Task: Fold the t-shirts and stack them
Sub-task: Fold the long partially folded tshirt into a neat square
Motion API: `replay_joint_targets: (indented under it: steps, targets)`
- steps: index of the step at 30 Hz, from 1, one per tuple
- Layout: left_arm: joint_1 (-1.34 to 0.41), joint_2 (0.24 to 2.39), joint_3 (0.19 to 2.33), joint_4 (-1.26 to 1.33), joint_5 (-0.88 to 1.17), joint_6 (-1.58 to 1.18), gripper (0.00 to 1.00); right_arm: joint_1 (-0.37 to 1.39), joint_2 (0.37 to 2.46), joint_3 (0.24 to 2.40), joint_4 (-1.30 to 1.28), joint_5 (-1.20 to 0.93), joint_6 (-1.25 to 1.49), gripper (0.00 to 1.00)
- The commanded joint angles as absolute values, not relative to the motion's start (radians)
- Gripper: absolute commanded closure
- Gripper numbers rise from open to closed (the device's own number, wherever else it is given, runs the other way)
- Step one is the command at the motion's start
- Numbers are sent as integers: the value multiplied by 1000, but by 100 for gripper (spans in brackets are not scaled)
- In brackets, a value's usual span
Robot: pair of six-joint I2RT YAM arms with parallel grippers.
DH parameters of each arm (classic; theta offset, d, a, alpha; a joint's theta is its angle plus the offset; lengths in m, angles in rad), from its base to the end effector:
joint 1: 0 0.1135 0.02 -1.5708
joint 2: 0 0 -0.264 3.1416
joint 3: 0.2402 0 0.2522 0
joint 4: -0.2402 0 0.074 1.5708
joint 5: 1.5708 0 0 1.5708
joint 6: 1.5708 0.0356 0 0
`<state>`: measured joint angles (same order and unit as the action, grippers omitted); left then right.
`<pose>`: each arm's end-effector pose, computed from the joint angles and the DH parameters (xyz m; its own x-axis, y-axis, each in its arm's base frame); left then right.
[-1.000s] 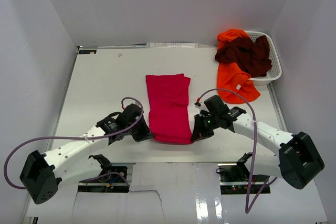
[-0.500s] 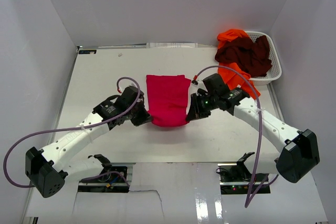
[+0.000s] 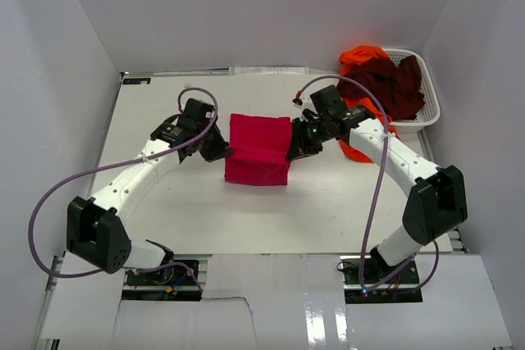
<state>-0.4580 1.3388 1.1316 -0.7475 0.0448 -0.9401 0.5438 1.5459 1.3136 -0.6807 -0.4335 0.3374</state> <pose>0.2457 -0.1229 0.2893 -0.8072 -0.5016 -0.3112 -0.3170 0.8131 -0.4882 0.2752 0.1839 0.2953 -0.8672 -0.1732 -0.4669 -0.4262 0.7430 0.5160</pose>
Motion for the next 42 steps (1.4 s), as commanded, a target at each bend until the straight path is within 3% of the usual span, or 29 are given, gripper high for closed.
replay_joint_targets:
  steps: [1, 42]
  targets:
    - [-436, 1403, 1230, -684, 72, -867, 100, 522, 1583, 1402, -712, -446, 288, 92]
    - [-334, 1923, 1686, -584, 110, -735, 100, 357, 2089, 1942, -778, -515, 215, 92]
